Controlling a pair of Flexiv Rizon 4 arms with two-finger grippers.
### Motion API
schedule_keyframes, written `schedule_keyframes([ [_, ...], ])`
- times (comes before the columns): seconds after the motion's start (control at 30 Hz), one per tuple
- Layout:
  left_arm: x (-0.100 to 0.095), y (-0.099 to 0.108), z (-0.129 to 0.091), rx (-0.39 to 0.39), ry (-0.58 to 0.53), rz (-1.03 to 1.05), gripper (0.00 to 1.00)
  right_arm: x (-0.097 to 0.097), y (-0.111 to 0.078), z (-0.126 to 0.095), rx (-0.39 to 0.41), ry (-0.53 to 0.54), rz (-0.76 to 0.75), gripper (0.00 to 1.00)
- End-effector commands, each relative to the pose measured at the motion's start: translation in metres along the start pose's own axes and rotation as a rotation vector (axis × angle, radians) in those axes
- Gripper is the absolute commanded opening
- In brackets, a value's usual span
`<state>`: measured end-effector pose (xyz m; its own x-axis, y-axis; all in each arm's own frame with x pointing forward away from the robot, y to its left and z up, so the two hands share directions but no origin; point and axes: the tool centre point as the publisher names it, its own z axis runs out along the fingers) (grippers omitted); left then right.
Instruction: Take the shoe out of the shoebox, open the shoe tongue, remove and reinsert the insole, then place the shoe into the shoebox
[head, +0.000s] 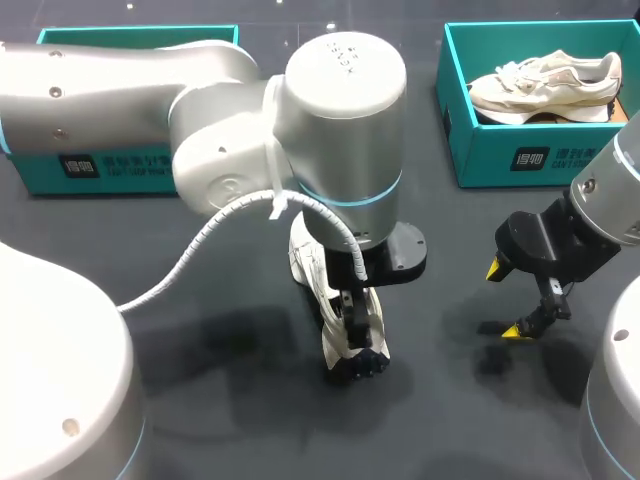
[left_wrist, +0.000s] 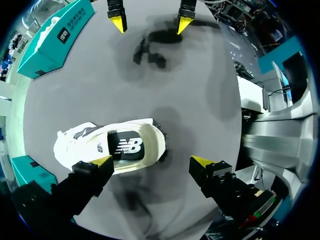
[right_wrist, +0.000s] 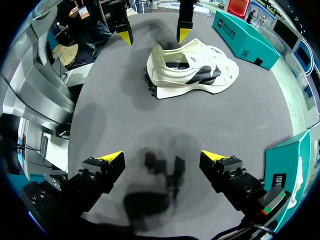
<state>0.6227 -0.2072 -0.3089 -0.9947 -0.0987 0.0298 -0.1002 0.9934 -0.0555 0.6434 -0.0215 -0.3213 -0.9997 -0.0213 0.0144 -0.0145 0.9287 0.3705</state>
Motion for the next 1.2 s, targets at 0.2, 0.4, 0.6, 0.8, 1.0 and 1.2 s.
schedule_keyframes([
  [0.2, -0.002, -0.018, 0.039, -0.042, 0.039, -0.032, 1.0, 0.002, 0.0, 0.0, 0.002, -0.003, 0.001, 1.0],
  [0.4, 0.003, -0.018, 0.048, -0.039, 0.04, -0.049, 1.0, 0.002, 0.0, 0.0, 0.002, -0.003, 0.001, 1.0],
  [0.6, 0.011, -0.015, 0.057, -0.039, 0.029, -0.066, 1.0, 0.002, 0.0, 0.0, 0.002, -0.003, 0.001, 1.0],
  [0.8, 0.013, -0.011, 0.07, -0.029, 0.038, -0.093, 0.94, 0.002, 0.0, 0.0, 0.002, -0.003, 0.001, 1.0],
  [1.0, 0.015, -0.009, 0.078, -0.034, 0.035, -0.109, 0.86, 0.002, 0.0, 0.0, 0.002, -0.003, 0.001, 1.0],
  [1.2, 0.015, -0.008, 0.083, -0.043, 0.028, -0.131, 0.68, 0.002, 0.0, 0.0, 0.002, -0.003, 0.001, 1.0],
])
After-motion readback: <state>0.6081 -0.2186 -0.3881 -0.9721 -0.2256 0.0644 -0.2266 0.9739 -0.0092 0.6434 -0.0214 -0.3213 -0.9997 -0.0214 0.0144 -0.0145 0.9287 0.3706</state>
